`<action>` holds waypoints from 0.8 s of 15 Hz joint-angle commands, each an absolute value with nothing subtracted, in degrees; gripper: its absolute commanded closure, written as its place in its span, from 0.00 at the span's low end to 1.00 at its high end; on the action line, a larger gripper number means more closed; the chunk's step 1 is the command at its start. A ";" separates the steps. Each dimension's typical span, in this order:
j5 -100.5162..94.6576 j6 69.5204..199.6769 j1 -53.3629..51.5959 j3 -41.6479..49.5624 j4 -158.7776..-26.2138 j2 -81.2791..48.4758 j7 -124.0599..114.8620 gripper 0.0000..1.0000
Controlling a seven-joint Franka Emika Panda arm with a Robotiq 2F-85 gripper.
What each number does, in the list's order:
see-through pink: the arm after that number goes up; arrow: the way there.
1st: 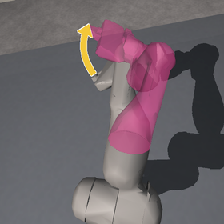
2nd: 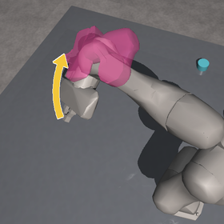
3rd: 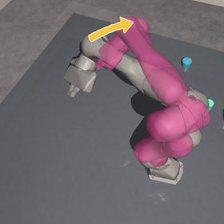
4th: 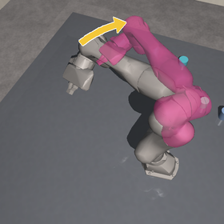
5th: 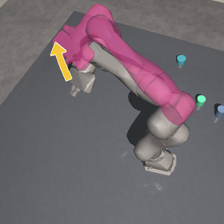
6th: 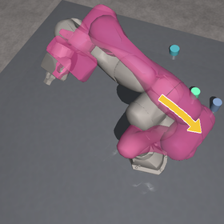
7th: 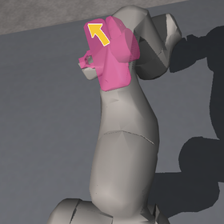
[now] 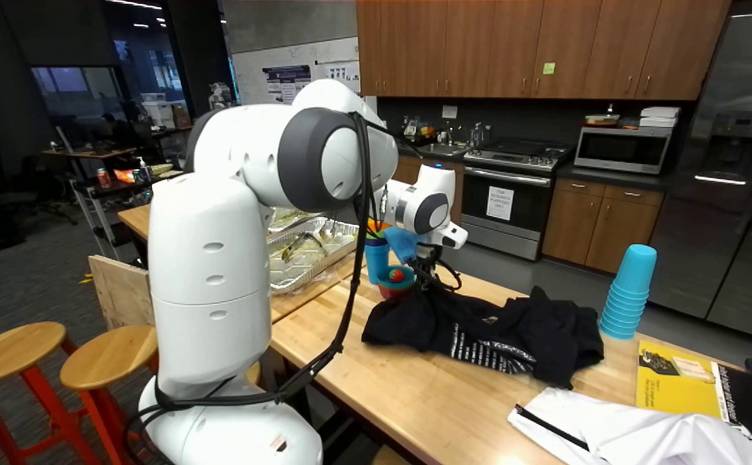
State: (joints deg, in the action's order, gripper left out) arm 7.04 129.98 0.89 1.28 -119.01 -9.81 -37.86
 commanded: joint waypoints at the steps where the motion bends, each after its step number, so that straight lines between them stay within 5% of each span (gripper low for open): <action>1: 4.73 121.28 0.17 2.46 -113.36 -12.89 -38.94 0.58; 9: 2.39 117.10 0.60 3.48 -113.30 -10.09 -33.59 0.06; 12: 1.92 116.69 0.92 3.75 -114.14 -8.15 -31.49 0.00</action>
State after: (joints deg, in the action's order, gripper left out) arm 2.86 118.27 0.91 3.14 -113.08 -11.24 -33.88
